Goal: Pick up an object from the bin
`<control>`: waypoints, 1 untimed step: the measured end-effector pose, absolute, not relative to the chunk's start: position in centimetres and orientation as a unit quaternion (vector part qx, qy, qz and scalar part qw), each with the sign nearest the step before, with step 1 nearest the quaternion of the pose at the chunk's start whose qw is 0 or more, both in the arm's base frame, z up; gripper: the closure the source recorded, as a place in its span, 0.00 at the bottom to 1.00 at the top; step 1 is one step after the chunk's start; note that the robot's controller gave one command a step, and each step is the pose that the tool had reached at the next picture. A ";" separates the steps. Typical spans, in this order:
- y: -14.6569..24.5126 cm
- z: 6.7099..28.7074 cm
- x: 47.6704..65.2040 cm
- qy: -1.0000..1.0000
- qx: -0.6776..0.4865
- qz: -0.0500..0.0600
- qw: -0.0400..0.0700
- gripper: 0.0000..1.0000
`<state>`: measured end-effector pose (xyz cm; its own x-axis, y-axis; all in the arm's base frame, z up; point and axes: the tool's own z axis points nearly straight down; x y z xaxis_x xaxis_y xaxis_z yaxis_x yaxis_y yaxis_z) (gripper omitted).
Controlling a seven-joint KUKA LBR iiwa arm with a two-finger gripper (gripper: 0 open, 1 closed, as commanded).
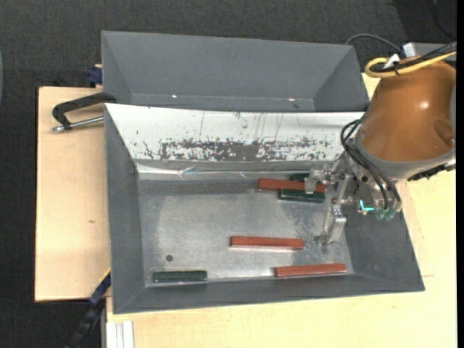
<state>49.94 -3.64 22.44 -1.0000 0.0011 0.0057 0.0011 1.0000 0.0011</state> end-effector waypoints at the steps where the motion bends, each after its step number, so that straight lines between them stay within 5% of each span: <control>1: -3.6 22.8 50.1 -1.000 0.000 0.000 -0.001 0.00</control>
Offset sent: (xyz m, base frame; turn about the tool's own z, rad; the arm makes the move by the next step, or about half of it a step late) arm 0.0278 -0.0141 -0.1544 -0.0415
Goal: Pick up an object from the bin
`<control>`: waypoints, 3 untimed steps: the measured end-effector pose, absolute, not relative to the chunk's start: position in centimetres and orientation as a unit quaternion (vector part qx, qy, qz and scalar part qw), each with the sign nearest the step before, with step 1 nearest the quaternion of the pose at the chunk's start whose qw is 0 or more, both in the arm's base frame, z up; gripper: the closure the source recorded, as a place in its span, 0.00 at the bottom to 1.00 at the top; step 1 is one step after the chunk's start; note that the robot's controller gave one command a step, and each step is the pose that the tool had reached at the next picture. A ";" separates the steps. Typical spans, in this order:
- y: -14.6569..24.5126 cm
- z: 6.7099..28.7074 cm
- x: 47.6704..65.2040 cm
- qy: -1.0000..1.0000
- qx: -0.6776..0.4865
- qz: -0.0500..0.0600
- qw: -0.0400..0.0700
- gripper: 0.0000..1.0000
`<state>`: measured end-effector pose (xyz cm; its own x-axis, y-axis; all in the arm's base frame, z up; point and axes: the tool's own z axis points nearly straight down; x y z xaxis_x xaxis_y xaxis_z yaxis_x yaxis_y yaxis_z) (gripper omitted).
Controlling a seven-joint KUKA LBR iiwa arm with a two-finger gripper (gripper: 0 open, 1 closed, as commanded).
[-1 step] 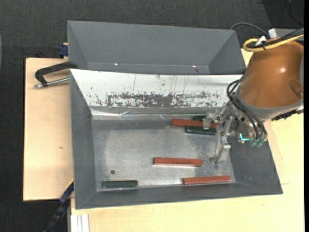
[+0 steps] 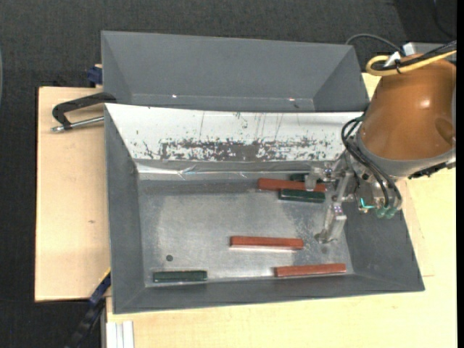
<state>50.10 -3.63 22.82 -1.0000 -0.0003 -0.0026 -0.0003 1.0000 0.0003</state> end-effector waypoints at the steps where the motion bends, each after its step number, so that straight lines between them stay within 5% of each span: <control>1: -4.0 18.8 51.1 1.000 -0.005 0.000 0.005 0.00; 2: -2.8 11.7 51.5 0.999 0.050 0.001 0.003 0.00; 3: -4.1 7.0 49.9 0.996 -0.088 0.000 0.000 1.00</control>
Offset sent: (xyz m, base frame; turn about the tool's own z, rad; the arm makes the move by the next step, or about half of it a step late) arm 0.0148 0.0185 -0.1454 0.1587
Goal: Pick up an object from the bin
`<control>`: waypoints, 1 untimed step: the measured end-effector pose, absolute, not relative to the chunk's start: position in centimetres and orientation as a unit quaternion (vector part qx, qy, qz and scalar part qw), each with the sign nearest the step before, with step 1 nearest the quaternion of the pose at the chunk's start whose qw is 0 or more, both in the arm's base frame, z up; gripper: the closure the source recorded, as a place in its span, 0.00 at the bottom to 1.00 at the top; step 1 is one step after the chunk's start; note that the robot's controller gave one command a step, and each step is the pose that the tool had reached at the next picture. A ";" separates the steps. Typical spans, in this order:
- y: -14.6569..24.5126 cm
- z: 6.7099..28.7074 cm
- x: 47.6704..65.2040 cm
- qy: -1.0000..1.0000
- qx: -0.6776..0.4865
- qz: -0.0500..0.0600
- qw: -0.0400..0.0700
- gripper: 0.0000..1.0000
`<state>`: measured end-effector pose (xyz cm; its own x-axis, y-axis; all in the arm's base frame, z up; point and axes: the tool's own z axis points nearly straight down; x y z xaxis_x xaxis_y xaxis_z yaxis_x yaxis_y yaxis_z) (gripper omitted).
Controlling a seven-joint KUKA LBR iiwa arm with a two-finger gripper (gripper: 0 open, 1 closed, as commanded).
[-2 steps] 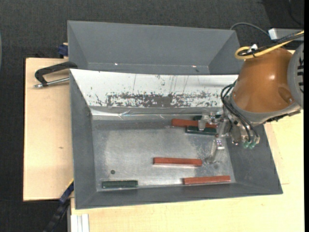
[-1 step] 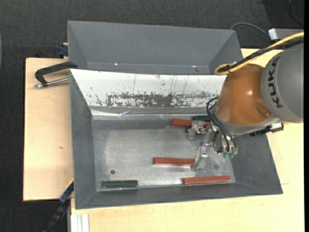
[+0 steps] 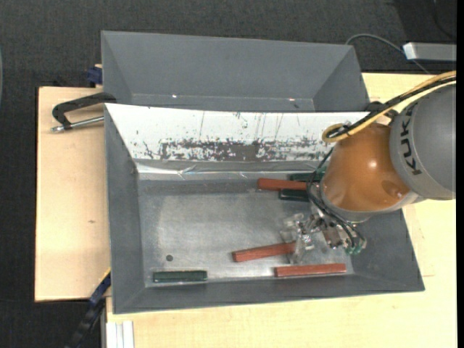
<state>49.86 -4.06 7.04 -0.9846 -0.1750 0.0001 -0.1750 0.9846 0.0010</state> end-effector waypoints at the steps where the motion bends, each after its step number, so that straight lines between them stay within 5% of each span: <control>1: -4.1 7.0 49.9 -0.996 0.088 0.000 0.000 1.00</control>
Offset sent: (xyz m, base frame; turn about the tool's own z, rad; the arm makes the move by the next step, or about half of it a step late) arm 0.0171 -0.0079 0.2091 0.0873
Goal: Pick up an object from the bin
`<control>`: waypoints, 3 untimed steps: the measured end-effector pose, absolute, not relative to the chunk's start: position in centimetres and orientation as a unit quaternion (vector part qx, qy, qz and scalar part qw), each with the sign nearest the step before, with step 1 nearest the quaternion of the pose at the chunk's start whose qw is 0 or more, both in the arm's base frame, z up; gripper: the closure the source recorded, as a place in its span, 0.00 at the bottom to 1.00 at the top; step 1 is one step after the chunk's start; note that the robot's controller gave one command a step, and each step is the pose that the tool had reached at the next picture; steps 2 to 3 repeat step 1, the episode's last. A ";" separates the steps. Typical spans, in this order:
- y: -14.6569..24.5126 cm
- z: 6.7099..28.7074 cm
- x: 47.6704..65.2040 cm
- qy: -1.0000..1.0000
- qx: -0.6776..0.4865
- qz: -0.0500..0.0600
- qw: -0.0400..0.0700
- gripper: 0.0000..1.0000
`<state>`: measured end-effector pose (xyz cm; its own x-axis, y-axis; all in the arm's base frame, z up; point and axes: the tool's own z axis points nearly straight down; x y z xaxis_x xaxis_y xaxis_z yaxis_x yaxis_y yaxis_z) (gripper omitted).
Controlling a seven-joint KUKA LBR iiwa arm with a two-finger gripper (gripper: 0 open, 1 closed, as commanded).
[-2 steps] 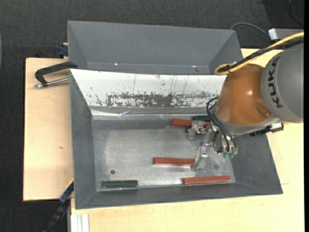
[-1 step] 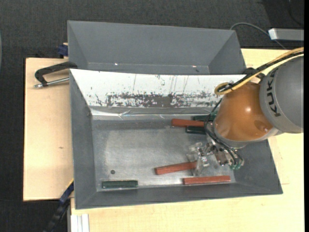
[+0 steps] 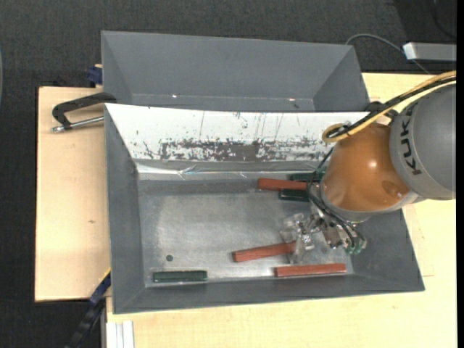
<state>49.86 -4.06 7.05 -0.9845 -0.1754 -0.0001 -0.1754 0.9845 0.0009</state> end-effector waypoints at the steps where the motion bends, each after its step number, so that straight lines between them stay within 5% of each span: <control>1: -4.8 28.1 51.7 -0.999 0.045 0.000 -0.004 1.00; 3: -4.8 28.1 51.7 -0.999 0.045 0.000 -0.004 1.00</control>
Offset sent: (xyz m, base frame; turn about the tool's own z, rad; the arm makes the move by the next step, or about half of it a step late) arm 0.0000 0.0000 0.0000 0.0000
